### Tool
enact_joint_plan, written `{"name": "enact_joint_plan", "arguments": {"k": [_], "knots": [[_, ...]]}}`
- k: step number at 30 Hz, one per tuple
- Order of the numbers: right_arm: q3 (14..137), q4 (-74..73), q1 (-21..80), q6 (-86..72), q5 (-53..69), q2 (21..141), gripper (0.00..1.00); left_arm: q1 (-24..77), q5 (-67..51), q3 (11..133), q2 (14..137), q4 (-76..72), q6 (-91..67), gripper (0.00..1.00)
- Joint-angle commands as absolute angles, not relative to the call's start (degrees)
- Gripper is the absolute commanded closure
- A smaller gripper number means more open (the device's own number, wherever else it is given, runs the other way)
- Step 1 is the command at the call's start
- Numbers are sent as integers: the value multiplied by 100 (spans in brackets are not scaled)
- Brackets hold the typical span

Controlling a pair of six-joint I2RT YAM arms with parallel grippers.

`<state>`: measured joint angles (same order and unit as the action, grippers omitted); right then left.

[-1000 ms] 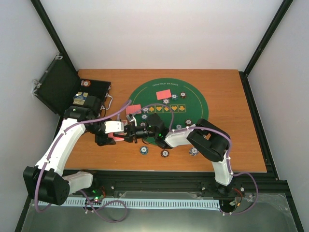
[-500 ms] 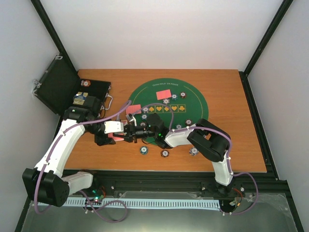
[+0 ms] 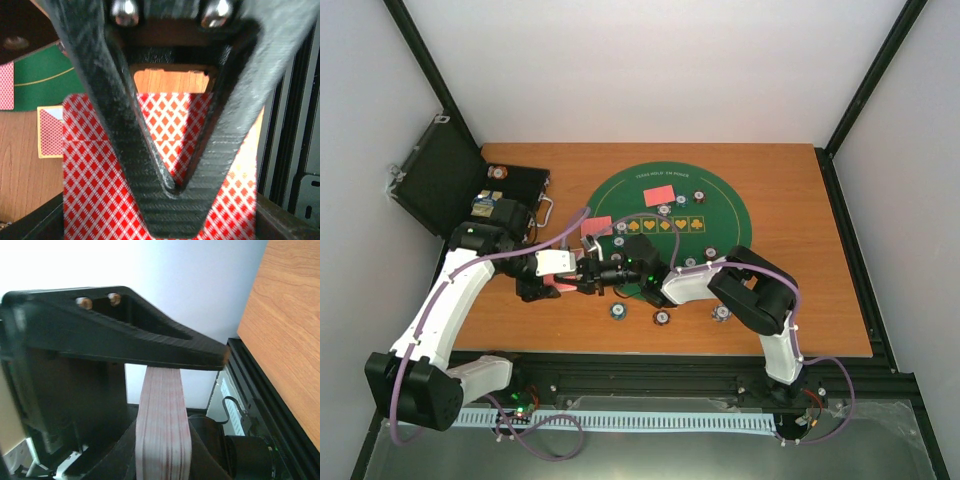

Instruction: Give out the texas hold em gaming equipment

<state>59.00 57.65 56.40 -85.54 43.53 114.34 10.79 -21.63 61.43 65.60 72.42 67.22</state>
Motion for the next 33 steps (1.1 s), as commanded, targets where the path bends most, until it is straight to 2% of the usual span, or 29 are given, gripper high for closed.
{"name": "enact_joint_plan", "arguments": {"k": [1,4,7,18,21,29,33], "knots": [[5889,5678,5695,-8518,4272,11360,97,1090,-2531,6257,6443,7220,6800,26],[5892,5691,5695,-8521,4263,11356,97,1090,-2544,6250,6443,7313,6850,21],[5893,5694,5695,-8517,4272,11364,97,1089,-2500,6220,6476,7351,6885,20],[5993,5630,5700,-8483,4324,11388,97,1090,-2380,6231,6676,7669,7040,30],[6025,5625,5695,-8484,4346,11411,97,1088,-2415,6283,6723,7739,7023,23],[6119,5552,5691,-8433,4408,11382,97,1090,-2432,6229,6801,7727,6986,13],[6104,5507,5695,-8434,4415,11428,97,1092,-2483,6308,6780,7750,7030,21]]}}
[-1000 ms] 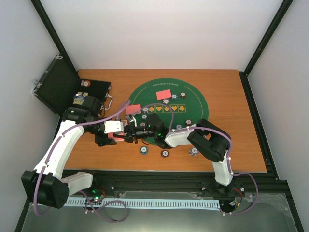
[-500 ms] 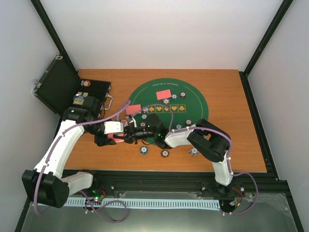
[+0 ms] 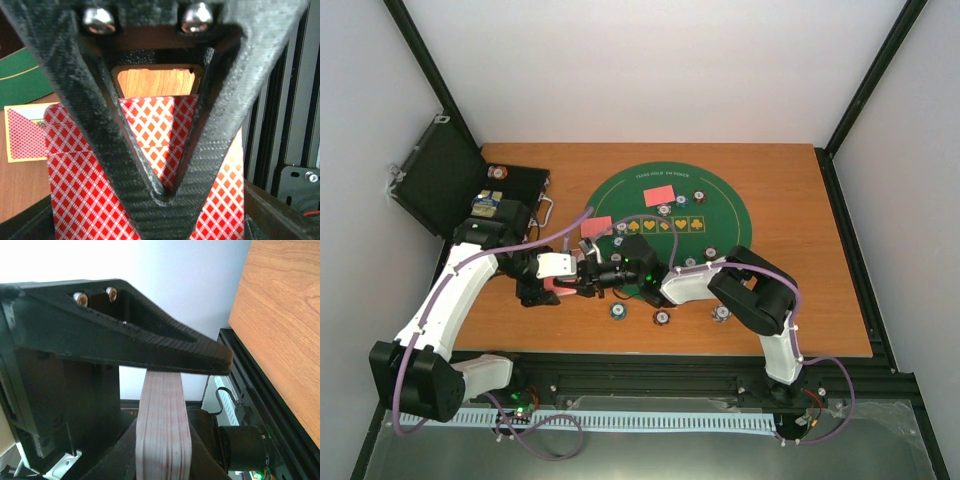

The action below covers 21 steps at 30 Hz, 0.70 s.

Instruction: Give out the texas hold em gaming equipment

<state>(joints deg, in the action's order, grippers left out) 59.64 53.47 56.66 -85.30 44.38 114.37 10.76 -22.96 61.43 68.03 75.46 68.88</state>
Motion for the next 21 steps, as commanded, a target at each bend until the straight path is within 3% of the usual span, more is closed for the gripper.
{"name": "enact_joint_plan", "arguments": {"k": [1,8,15,19,21], "knots": [[6105,5492,5695,-8429,4412,11433,97,1092,-2469,6344,6792,7764,7039,25],[6100,5450,5695,-8451,4412,11496,97,1089,-2393,6349,6564,7571,7118,41],[6088,4952,5704,-8195,4299,11409,97,1096,-2499,6298,6443,7451,7050,40],[6093,4881,5704,-8200,4293,11440,97,1090,-2550,6385,6517,7625,7115,80],[6149,4740,5695,-8164,4290,11421,95,1097,-2445,6393,6556,7667,7138,90]]}}
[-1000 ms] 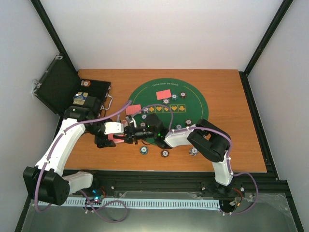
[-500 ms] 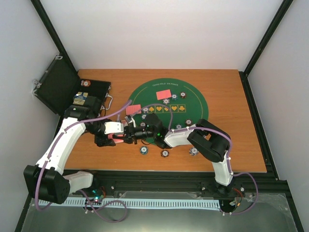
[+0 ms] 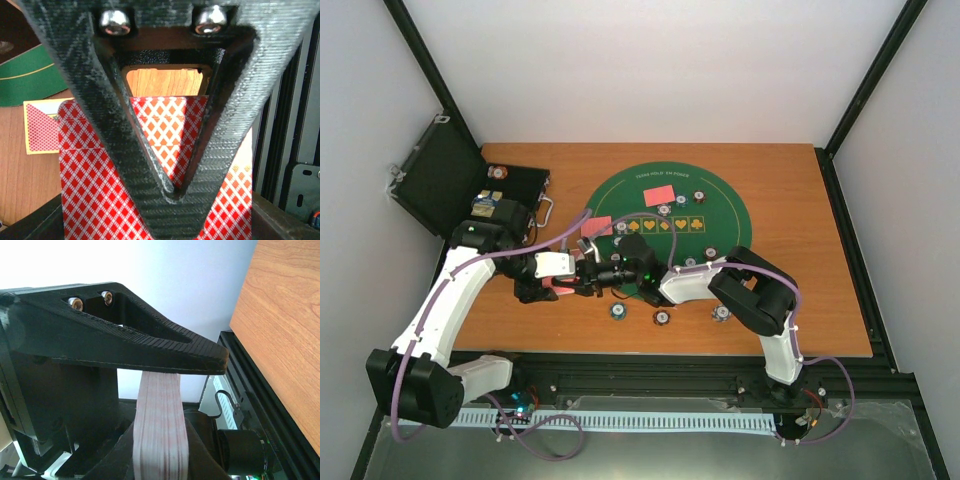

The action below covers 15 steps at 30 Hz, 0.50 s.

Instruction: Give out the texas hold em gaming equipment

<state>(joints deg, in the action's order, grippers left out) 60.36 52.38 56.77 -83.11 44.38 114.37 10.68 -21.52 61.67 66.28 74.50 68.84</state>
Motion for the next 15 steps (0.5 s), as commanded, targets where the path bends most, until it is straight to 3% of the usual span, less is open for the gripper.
{"name": "enact_joint_plan", "arguments": {"k": [1,9,15], "knots": [[6176,4610,5683,-8097,4289,11385,90,1095,-2378,6376,6557,7680,7149,90],[6266,3470,5568,-7485,4036,11067,77,1092,-2088,6256,6521,7701,7216,96],[6316,3070,5572,-7270,3941,10951,57,1090,-2024,6223,6543,7644,7198,99]]}}
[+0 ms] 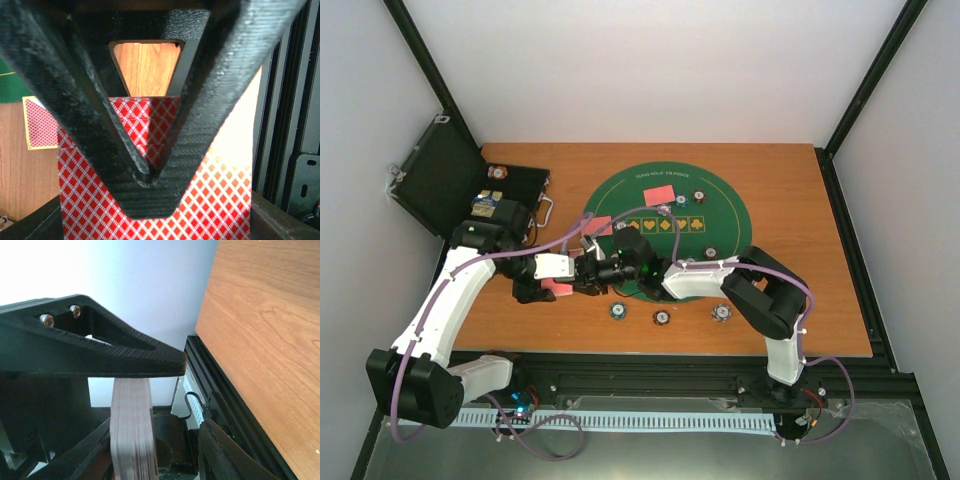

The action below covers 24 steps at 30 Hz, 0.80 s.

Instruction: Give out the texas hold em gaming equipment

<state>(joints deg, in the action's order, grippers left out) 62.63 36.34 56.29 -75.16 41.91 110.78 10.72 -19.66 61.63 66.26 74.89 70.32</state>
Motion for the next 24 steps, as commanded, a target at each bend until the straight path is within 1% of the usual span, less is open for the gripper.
{"name": "enact_joint_plan", "arguments": {"k": [1,4,10,17,24], "knots": [[6308,3146,5572,-7299,3960,10947,54,1090,-2011,6211,6552,7641,7192,99],[6354,3359,5580,-7415,4018,10964,49,1091,-1950,6165,6559,7608,7189,99],[6536,3784,5665,-7683,4188,11086,42,1090,-1896,6119,6580,7577,7172,99],[6653,4103,5770,-7958,4250,11427,41,1090,-1930,6126,6584,7535,7127,99],[6923,4093,5883,-8041,4339,11757,44,1092,-1904,6117,6566,7524,7115,99]]}}
